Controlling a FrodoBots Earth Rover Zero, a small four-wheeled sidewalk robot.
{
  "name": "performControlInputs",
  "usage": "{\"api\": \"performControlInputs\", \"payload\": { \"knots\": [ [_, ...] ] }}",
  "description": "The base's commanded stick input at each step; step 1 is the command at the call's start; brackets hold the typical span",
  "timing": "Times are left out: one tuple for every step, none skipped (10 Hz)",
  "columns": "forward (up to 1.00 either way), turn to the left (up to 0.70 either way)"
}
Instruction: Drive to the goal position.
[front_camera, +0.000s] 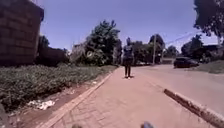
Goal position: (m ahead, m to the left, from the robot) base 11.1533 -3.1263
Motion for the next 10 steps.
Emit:
{"api": "performControlInputs", "payload": {
  "knots": [
    [0.7,0.35],
    [0.7,0.33],
    [0.7,0.25],
    [0.7,0.17],
    [0.7,0.09],
    [0.7,0.02],
    [0.7,0.0],
    [0.7,0.0],
    [0.7,0.0],
    [0.7,0.0]
  ]
}}
